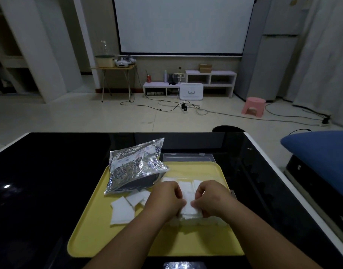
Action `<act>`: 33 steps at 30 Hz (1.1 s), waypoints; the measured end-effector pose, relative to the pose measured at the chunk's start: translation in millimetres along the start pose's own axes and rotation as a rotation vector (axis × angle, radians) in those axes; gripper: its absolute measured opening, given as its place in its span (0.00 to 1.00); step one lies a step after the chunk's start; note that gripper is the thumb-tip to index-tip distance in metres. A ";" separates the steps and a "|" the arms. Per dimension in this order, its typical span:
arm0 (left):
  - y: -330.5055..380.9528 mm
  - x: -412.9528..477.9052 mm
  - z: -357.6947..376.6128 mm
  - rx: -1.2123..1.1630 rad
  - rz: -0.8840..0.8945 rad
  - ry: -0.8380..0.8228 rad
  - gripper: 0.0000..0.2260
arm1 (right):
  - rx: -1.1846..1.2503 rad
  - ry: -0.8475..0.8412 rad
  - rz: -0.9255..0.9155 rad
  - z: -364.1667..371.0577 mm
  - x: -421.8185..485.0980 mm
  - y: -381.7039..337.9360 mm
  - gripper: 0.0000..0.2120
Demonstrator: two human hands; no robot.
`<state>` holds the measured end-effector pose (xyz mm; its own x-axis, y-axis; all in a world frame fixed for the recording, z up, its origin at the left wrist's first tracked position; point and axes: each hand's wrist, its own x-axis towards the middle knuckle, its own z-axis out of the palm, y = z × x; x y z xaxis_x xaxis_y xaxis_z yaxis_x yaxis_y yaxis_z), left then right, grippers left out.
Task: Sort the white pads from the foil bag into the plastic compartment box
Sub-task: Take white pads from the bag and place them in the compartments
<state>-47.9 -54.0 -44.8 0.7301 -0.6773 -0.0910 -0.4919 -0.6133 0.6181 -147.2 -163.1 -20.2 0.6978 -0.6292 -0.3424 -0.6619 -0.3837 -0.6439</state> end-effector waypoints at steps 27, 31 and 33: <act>-8.2 4.6 -8.2 0.321 0.275 -0.166 0.12 | -0.122 -0.061 -0.148 -1.3 -0.4 7.2 0.17; -10.9 5.6 -12.0 0.326 0.321 -0.221 0.14 | -0.212 -0.089 -0.168 -0.3 0.1 7.4 0.22; -12.2 6.9 -13.0 0.331 0.335 -0.231 0.14 | -0.252 -0.078 -0.165 1.7 0.8 7.6 0.23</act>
<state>-30.6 -45.9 -42.9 0.4014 -0.9075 -0.1238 -0.8315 -0.4177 0.3663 -151.2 -165.3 -26.6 0.8142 -0.4940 -0.3050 -0.5778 -0.6380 -0.5091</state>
